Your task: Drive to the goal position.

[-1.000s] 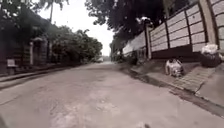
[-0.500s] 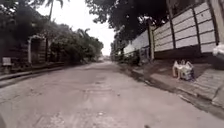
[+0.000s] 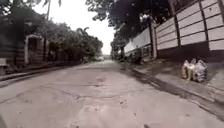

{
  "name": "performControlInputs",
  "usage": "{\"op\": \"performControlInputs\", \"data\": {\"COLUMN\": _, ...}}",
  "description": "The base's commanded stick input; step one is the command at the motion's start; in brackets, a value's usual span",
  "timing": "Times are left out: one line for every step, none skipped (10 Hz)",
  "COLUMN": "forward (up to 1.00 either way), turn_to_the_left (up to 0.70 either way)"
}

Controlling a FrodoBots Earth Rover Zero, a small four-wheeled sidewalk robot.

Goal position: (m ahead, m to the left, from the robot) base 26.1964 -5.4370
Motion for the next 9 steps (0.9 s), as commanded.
{"op": "performControlInputs", "data": {"forward": 0.7, "turn_to_the_left": 0.02}}
{"op": "performControlInputs", "data": {"forward": 0.7, "turn_to_the_left": 0.13}}
{"op": "performControlInputs", "data": {"forward": 0.7, "turn_to_the_left": 0.33}}
{"op": "performControlInputs", "data": {"forward": 0.7, "turn_to_the_left": 0.24}}
{"op": "performControlInputs", "data": {"forward": 0.7, "turn_to_the_left": 0.07}}
{"op": "performControlInputs", "data": {"forward": 0.7, "turn_to_the_left": 0.02}}
{"op": "performControlInputs", "data": {"forward": 0.7, "turn_to_the_left": 0.02}}
{"op": "performControlInputs", "data": {"forward": 0.7, "turn_to_the_left": 0.0}}
{"op": "performControlInputs", "data": {"forward": 0.7, "turn_to_the_left": 0.0}}
